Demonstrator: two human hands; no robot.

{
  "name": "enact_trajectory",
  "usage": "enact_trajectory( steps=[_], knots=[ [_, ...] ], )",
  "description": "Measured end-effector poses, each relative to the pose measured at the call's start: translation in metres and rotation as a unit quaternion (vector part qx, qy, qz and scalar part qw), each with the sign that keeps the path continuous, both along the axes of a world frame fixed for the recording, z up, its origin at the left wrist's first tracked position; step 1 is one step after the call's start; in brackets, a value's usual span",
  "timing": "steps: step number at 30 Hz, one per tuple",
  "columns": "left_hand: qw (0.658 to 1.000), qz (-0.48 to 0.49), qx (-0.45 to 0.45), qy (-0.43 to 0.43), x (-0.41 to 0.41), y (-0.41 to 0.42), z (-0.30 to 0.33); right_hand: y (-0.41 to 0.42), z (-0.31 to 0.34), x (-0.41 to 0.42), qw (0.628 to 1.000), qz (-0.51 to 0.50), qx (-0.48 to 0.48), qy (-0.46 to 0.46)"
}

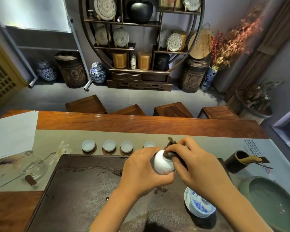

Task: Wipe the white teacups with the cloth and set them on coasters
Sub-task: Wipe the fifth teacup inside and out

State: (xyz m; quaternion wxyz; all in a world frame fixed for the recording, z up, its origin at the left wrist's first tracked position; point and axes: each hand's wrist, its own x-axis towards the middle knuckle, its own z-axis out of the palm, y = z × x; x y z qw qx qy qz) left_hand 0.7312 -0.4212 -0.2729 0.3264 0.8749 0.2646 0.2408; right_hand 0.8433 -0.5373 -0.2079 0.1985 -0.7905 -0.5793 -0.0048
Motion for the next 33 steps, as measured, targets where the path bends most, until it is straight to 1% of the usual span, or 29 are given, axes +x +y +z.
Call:
enact_trajectory(
  steps=[3,6,12,16,18,21,23,25,27,30,33],
  knots=[
    [1.0,0.003,-0.007,0.002,0.001,-0.001,0.001,0.003,-0.002,-0.008,0.997,-0.001,-0.044,-0.059],
    [1.0,0.005,-0.011,0.003,0.0,-0.001,-0.002,0.004,-0.001,-0.012,0.995,0.001,-0.054,-0.086],
    [1.0,0.017,-0.012,-0.001,-0.007,-0.008,-0.009,-0.002,-0.003,-0.014,0.992,0.039,-0.084,-0.08],
    [0.999,0.016,0.019,0.025,-0.012,-0.008,-0.012,-0.007,-0.009,0.0,0.992,0.057,-0.103,-0.034],
    [0.999,0.017,0.017,0.029,-0.014,-0.006,-0.013,-0.01,-0.011,0.007,0.996,0.035,-0.08,0.002],
    [1.0,0.025,0.005,0.017,-0.016,0.0,-0.011,-0.012,-0.011,0.012,0.999,-0.019,-0.003,0.043],
    [1.0,0.019,0.002,0.013,-0.018,0.002,-0.01,-0.01,-0.01,0.01,0.996,-0.025,0.04,0.07],
    [1.0,0.012,-0.002,0.001,-0.018,-0.001,-0.008,-0.006,-0.009,0.003,0.995,-0.006,0.056,0.086],
    [1.0,0.007,-0.011,-0.021,-0.016,-0.006,-0.005,0.0,-0.009,-0.007,0.996,0.015,0.048,0.08],
    [0.998,0.015,-0.027,-0.051,-0.014,-0.007,-0.003,0.005,-0.01,-0.018,0.999,0.02,0.034,0.031],
    [0.998,0.023,-0.023,-0.048,-0.016,-0.001,-0.005,0.004,-0.011,-0.02,0.999,0.035,0.011,0.006]
  ],
)
